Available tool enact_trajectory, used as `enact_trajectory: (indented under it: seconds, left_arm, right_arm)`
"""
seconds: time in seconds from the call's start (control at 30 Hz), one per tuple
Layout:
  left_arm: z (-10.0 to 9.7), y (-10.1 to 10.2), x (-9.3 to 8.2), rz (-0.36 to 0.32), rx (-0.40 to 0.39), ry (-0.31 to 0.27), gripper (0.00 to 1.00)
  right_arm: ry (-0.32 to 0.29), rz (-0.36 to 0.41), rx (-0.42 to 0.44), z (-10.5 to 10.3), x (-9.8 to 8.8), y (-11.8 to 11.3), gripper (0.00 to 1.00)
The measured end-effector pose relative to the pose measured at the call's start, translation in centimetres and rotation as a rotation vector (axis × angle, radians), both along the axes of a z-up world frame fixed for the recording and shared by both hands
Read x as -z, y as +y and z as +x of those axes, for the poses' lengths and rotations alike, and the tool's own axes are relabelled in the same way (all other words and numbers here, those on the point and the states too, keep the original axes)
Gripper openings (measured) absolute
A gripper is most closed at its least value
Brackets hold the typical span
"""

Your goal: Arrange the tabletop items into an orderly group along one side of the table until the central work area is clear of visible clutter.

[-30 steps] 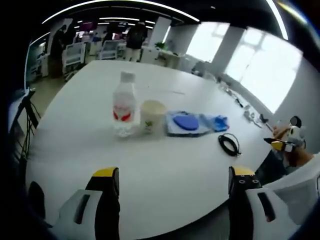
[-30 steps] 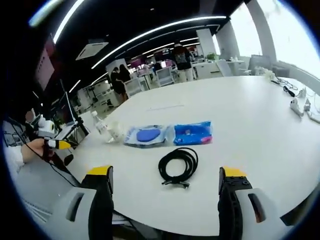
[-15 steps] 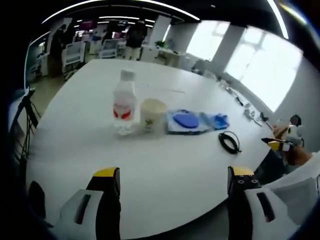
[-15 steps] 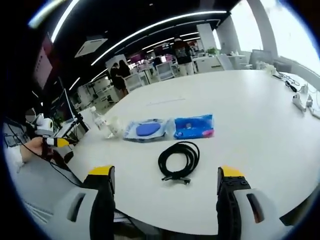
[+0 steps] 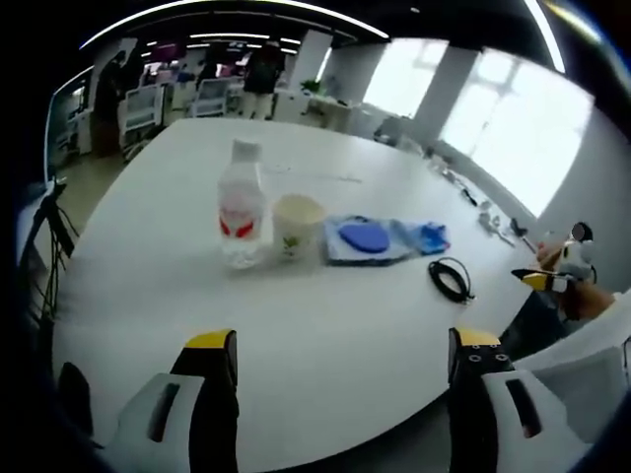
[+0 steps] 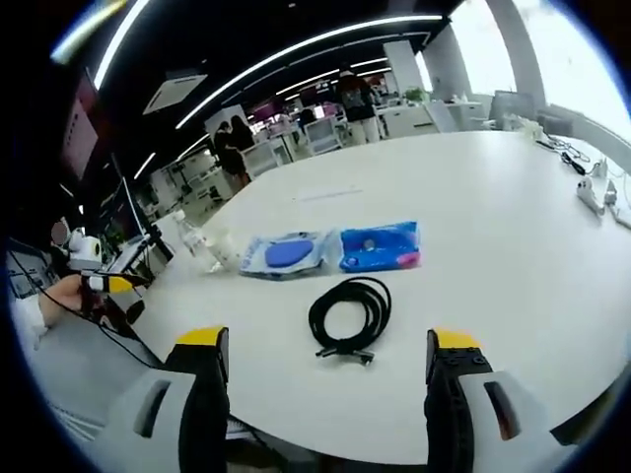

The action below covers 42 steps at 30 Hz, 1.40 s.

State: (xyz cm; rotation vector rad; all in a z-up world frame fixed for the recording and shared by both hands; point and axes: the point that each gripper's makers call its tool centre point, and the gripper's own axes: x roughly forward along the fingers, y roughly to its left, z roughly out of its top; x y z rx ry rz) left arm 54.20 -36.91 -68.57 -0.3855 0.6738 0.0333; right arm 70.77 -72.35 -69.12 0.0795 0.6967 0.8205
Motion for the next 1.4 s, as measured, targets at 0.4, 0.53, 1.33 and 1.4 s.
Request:
enact_trajectory:
  seconds: [0.4, 0.53, 1.33, 1.4]
  left_arm:
    - [0.0, 0.1, -0.2, 0.008, 0.001, -0.003, 0.84]
    - [0.0, 0.1, -0.5, 0.010, -0.003, -0.011, 0.83]
    - [0.2, -0.2, -1.1, -0.003, -0.017, -0.031, 0.81]
    - [0.2, -0.1, -1.1, -0.002, -0.018, -0.034, 0.81]
  right_arm:
    - [0.011, -0.014, -0.030, 0.0, 0.1, 0.8, 0.79]
    - [0.014, -0.015, -0.030, 0.3, 0.1, 0.6, 0.78]
    - [0.038, 0.008, 0.012, 1.5, 1.3, -0.4, 0.77]
    - [0.036, 0.008, 0.011, 1.5, 1.2, -0.3, 0.76]
